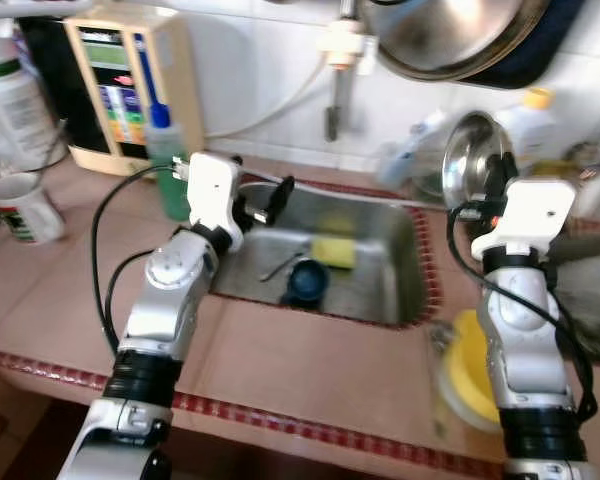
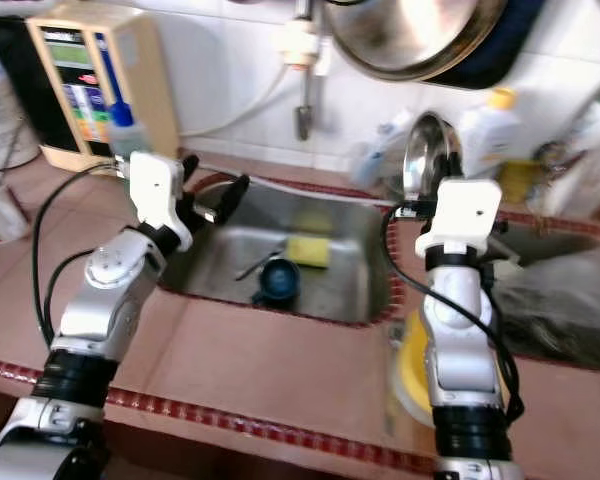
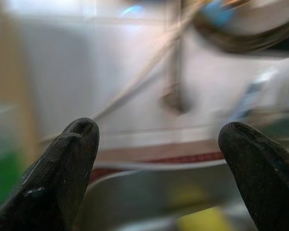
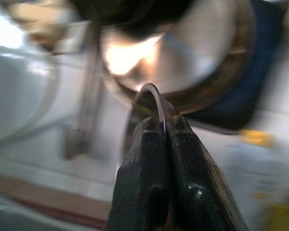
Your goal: Kitchen organization
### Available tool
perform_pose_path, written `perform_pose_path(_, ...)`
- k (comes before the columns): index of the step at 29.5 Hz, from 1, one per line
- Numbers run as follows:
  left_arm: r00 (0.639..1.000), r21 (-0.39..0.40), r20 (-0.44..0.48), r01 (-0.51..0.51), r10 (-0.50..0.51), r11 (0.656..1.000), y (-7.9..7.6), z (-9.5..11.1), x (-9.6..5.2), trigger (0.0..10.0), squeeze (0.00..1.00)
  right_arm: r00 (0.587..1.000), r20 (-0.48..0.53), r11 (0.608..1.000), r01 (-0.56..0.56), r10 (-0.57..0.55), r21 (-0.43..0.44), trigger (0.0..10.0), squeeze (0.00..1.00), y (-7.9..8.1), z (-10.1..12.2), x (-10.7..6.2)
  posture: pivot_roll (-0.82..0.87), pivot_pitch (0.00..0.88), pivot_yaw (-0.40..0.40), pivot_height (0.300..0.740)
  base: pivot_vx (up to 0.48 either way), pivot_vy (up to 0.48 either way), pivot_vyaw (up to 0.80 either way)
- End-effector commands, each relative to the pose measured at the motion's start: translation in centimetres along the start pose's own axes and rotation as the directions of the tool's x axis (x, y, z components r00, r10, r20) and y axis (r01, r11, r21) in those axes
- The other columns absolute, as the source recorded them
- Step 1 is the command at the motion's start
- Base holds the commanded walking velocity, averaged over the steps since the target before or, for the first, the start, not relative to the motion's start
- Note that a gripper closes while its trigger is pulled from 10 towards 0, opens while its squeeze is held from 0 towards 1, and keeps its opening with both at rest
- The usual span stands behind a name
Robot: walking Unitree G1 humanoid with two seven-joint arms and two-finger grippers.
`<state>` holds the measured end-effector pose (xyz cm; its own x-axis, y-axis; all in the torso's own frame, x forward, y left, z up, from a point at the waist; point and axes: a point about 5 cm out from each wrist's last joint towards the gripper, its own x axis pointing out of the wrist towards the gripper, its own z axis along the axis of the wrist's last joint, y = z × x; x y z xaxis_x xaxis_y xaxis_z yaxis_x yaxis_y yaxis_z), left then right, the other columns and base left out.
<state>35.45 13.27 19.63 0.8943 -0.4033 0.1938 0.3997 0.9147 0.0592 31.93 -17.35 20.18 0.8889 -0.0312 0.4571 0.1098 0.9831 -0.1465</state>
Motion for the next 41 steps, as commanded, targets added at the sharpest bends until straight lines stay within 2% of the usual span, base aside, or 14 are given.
perform_pose_path(1, 1.0, -0.009, -0.003, 0.017, -0.017, 1.0, -0.8, 0.1, 0.3, 10.0, 0.0, 1.0, 0.012, 1.0, 0.02, -0.02, 0.004, 10.0, 0.0, -0.8, 0.4, 0.2, -0.02, 0.0, -0.038, 0.74, 0.0, 0.0, 0.0)
perform_pose_path(6, 0.998, -0.018, -0.042, 0.045, -0.046, 0.999, -1.1, -0.3, 0.2, 10.0, 0.0, 0.999, -0.041, 0.997, 0.022, -0.019, 0.072, 10.0, 0.0, -0.8, -0.2, 0.2, -0.02, 0.0, -0.043, 0.74, 0.0, 0.0, 0.0)
perform_pose_path(11, 0.988, 0.012, -0.056, 0.142, -0.141, 0.99, -2.3, -0.1, -0.5, 10.0, 0.0, 0.991, -0.134, 0.986, 0.018, 0.004, 0.164, 10.0, 0.0, -1.5, -1.0, 0.4, -0.02, 0.005, -0.048, 0.74, 0.0, 0.0, 0.0)
perform_pose_path(18, 0.979, 0.032, -0.073, 0.194, -0.191, 0.981, -2.8, -0.2, -0.9, 10.0, 0.0, 0.987, -0.159, 0.982, -0.005, 0.035, 0.189, 10.0, 0.0, -1.8, -1.3, 0.5, -0.02, 0.013, -0.052, 0.74, 0.0, 0.0, 0.0)
perform_pose_path(21, 0.959, 0.046, -0.096, 0.273, -0.268, 0.961, -4.1, -0.3, -1.8, 10.0, 0.0, 0.973, -0.209, 0.967, -0.041, 0.095, 0.25, 10.0, 0.0, -1.9, -1.8, 0.6, -0.02, 0.042, -0.057, 0.74, 0.0, 0.0, 0.0)
perform_pose_path(26, 0.935, 0.042, -0.111, 0.342, -0.336, 0.939, -5.5, -0.4, -2.9, 10.0, 0.0, 0.96, -0.238, 0.949, -0.069, 0.147, 0.309, 10.0, 0.0, -1.7, -2.2, 0.7, -0.01, 0.072, -0.059, 0.74, 0.0, 0.0, 0.0)
perform_pose_path(33, 0.912, 0.043, -0.134, 0.397, -0.389, 0.917, -6.5, -0.2, -3.7, 10.0, 0.0, 0.933, -0.276, 0.9, -0.099, 0.232, 0.425, 10.0, 0.0, -0.9, -2.9, 1.1, 0.01, 0.108, -0.062, 0.74, 0.0, 0.0, 0.0)
perform_pose_path(35, 0.901, 0.059, -0.145, 0.42, -0.408, 0.906, -6.8, -0.1, -3.9, 10.0, 0.0, 0.909, -0.284, 0.864, -0.14, 0.306, 0.484, 10.0, 0.0, 0.0, -3.1, 1.5, 0.02, 0.124, -0.063, 0.74, 0.0, 0.0, 0.0)
perform_pose_path(41, 0.896, 0.064, -0.153, 0.43, -0.417, 0.9, -7.0, 0.2, -4.0, 10.0, 0.0, 0.871, -0.318, 0.805, -0.134, 0.374, 0.579, 10.0, 0.0, 0.9, -3.5, 1.6, 0.02, 0.143, -0.069, 0.74, 0.0, 0.0, 0.0)
